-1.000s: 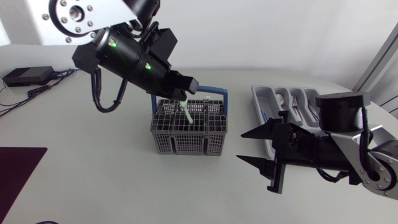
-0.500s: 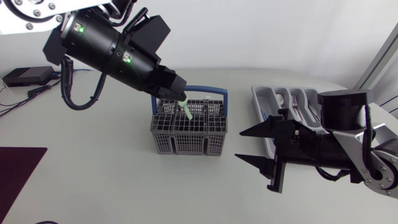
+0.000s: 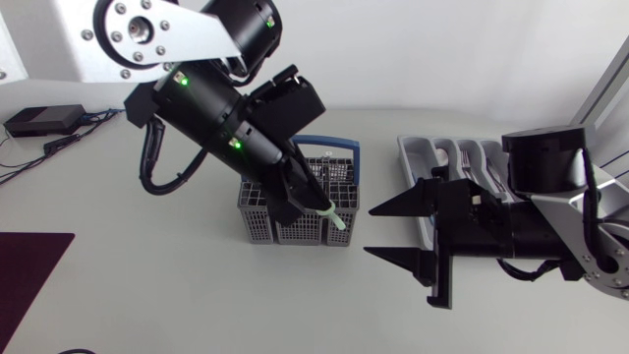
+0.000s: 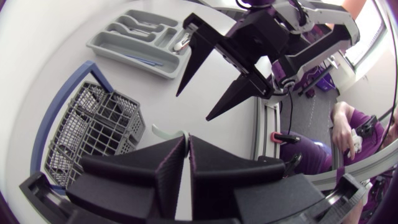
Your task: Unload the cutlery basket into the drawer organizer.
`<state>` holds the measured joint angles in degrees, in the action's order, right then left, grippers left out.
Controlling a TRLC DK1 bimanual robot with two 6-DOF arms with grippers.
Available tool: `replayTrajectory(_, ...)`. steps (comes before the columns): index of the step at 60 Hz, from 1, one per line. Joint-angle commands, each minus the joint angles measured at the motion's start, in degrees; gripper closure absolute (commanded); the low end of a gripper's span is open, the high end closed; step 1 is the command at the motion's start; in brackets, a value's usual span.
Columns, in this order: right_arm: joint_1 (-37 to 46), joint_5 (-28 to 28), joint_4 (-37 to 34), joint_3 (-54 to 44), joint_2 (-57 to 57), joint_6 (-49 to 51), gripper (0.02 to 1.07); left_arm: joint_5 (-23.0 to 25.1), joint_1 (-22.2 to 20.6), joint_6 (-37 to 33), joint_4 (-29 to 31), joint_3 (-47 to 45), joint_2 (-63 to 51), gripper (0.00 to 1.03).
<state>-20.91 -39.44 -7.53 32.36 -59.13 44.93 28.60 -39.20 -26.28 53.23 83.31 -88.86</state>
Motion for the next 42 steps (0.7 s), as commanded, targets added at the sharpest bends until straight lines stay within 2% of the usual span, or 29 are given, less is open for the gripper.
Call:
replayTrajectory(1,-1.6,-0.7,-0.6,1.4,0.3,-1.6,0.37,1.6,-1.5,-5.3,1.5,0.4,-1.6,0.83)
replayTrajectory(14,-4.3,-0.7,-0.5,1.3,0.3,-2.1,0.38,4.9,-2.8,-11.3,6.1,2.2,-4.0,0.83)
replayTrajectory(34,-9.4,1.0,1.5,-0.6,-1.3,-0.6,0.75,7.8,-2.4,-14.8,9.0,4.3,-5.4,0.84)
replayTrajectory(42,-9.3,1.7,2.4,-0.8,-2.5,0.0,0.83,7.9,-2.3,-15.2,9.3,4.3,-5.4,0.84)
